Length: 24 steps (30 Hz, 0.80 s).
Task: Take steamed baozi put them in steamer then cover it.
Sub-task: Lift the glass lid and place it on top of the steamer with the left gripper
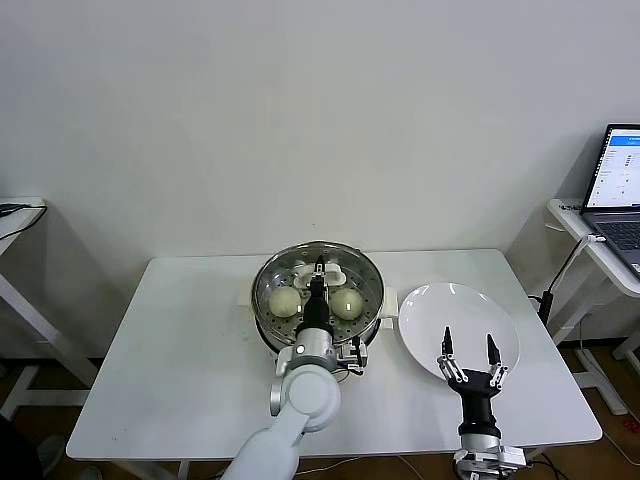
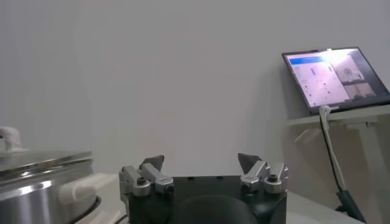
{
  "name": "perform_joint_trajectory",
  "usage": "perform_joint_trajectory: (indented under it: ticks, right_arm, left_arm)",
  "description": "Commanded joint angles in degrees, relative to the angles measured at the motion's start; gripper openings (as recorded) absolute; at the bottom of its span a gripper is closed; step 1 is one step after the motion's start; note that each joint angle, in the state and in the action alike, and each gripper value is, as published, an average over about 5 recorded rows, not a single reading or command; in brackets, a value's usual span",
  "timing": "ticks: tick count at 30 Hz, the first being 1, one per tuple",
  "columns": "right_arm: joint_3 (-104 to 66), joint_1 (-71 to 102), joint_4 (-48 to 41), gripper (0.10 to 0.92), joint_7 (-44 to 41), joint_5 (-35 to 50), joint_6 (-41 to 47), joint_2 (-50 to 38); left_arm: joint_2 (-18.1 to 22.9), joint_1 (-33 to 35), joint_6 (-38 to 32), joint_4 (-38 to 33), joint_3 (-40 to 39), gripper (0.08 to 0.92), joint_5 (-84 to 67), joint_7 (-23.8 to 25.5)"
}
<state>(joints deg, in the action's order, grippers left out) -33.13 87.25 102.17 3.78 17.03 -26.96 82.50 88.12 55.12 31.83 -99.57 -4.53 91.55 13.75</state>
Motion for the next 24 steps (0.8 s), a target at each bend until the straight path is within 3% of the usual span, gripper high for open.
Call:
perform_joint_trajectory:
  ticks: [1, 20, 24]
  right_arm:
    - [0.07, -0.08, -0.06, 0.823, -0.10, -0.05, -0.04, -0.07]
    - [0.40, -0.15, -0.25, 0.823, -0.20, -0.58, -0.16, -0.16]
    - [0.53, -0.15, -0.27, 0.823, -0.19, -0.67, -0.16, -0.17]
  left_arm:
    - [0.30, 0.31, -0.11, 0.49, 0.13, 0.188, 0.12, -0.46]
    - [-0.38, 1.60, -1.67, -0.21, 1.29, 0.188, 0.16, -0.97]
    - [-1.26, 2.84, -1.88, -2.40, 1.27, 0.246, 0.14, -0.97]
